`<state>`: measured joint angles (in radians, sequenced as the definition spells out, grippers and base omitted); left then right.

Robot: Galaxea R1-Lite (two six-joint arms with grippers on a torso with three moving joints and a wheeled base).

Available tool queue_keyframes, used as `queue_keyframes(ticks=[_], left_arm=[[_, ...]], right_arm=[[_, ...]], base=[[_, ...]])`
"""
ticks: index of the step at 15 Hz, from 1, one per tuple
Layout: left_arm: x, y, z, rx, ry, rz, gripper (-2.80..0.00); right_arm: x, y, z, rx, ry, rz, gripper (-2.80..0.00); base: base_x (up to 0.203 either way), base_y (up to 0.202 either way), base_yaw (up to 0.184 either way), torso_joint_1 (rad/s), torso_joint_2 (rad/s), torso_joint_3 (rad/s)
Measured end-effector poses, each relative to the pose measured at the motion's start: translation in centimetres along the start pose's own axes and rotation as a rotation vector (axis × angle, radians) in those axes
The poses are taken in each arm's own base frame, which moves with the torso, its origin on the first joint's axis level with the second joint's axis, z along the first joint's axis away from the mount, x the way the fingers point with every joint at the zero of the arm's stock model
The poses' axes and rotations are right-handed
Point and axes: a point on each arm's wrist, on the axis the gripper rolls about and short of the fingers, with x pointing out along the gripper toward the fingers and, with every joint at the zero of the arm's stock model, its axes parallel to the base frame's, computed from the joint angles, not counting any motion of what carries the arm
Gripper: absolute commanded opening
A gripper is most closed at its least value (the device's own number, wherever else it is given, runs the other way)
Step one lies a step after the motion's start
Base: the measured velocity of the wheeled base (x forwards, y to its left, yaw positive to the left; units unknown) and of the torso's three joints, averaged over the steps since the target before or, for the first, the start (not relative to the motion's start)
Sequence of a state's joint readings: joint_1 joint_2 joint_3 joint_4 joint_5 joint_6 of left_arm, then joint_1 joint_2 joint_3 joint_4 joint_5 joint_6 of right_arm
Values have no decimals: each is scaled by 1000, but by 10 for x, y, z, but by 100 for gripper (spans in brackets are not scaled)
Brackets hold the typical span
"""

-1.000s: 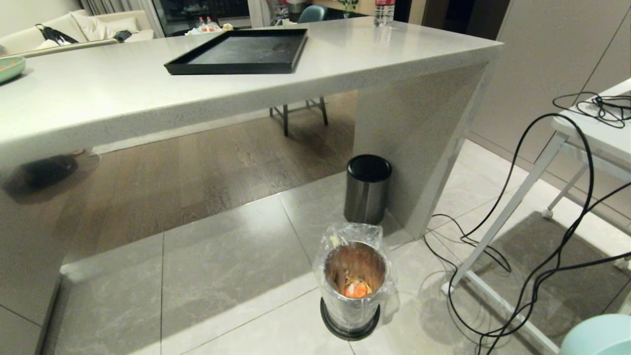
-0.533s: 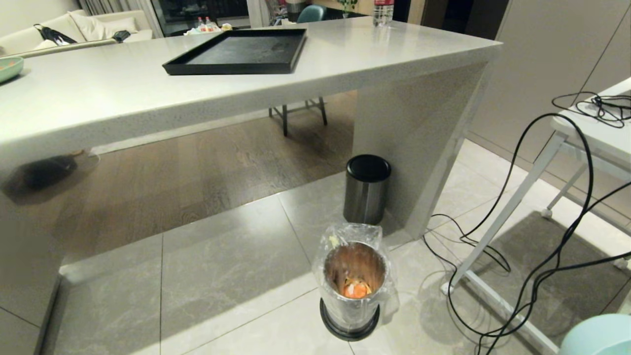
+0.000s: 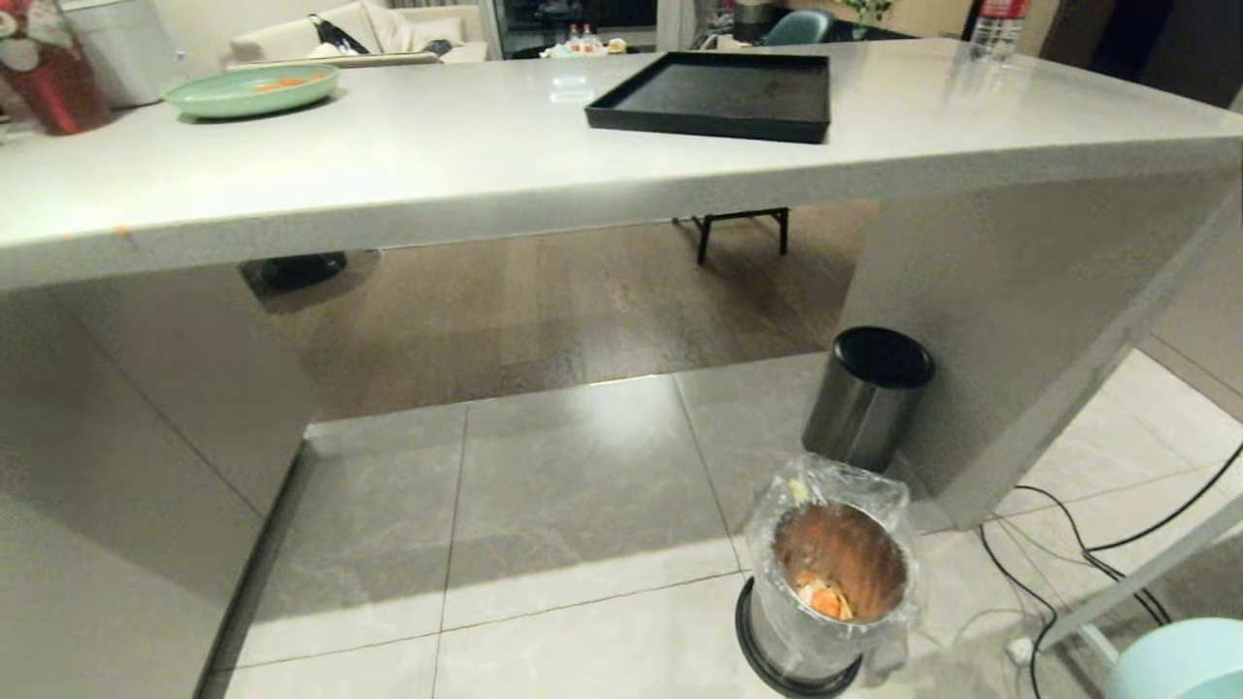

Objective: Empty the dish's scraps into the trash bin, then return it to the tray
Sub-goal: Put the bowl back to the table

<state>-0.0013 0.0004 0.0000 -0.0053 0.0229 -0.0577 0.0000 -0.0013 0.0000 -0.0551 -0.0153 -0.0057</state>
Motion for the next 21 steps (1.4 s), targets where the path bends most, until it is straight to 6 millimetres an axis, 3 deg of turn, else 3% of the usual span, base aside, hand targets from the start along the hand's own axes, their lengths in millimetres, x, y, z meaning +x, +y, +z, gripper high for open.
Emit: queue_keyframes(ticks=[21], left_arm=[[0,0,0,1,0,0,-280]], right_arm=[[0,0,0,8,1,1,-280]], base=[[0,0,4,0,0,0]])
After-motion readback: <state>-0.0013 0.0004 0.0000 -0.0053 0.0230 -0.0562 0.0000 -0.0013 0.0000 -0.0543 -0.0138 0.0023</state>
